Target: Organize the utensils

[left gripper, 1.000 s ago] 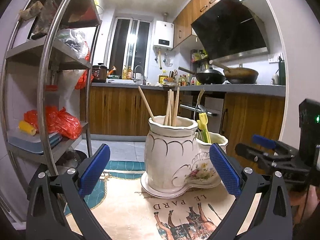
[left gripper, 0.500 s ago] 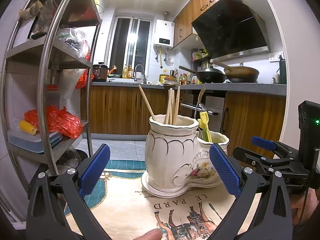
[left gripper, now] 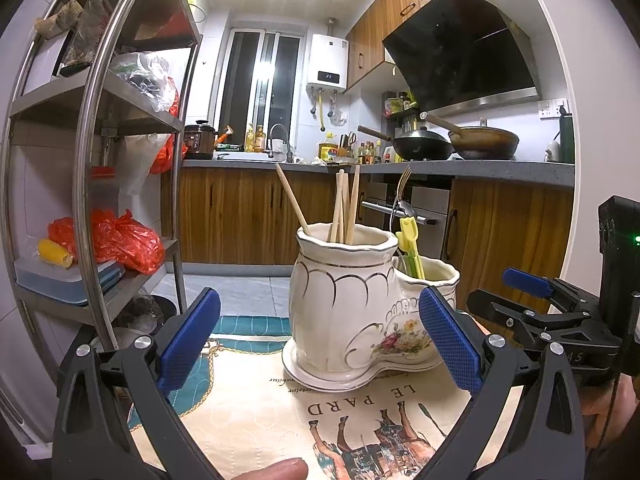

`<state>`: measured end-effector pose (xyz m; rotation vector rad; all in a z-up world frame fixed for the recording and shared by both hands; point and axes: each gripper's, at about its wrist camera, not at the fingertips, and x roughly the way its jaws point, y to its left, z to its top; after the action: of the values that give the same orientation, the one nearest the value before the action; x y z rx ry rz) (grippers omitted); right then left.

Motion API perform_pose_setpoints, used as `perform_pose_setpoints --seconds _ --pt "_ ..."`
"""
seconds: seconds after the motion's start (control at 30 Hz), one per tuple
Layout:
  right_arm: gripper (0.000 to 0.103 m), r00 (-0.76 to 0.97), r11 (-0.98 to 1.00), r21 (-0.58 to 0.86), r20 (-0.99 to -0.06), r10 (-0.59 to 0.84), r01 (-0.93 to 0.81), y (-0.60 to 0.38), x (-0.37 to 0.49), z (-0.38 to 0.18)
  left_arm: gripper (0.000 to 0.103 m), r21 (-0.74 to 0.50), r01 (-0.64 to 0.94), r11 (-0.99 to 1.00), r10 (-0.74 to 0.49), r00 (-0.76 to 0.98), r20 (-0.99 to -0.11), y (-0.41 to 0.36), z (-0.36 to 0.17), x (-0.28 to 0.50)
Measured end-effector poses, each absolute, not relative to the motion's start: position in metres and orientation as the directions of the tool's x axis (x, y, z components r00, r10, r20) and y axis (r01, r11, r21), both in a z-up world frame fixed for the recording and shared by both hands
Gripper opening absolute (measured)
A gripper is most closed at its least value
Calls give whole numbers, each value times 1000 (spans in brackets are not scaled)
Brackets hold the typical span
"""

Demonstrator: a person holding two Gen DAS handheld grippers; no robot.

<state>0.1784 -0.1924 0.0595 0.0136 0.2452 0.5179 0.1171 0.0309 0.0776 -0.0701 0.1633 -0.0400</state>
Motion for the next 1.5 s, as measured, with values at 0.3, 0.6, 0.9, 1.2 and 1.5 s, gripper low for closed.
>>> perform_pose_setpoints --seconds 0.3,0.6,0.9,1.2,1.5 --pt "96 840 870 76 -231 491 -487 -191 179 58 98 -71 25 997 -37 983 -177 32 76 120" --pt "96 840 870 75 -231 490 -487 -191 179 58 98 -66 21 998 -33 981 -189 32 75 121" --pt "96 840 871 76 -233 490 -486 -190 179 59 98 -65 20 998 -32 981 -191 33 74 122" --pt "96 841 871 78 -232 489 -485 -190 179 59 98 -64 20 998 -32 981 -190 32 75 122" --pt "97 840 871 77 -233 489 -485 -190 179 59 98 -60 21 998 -33 981 -191 33 74 122"
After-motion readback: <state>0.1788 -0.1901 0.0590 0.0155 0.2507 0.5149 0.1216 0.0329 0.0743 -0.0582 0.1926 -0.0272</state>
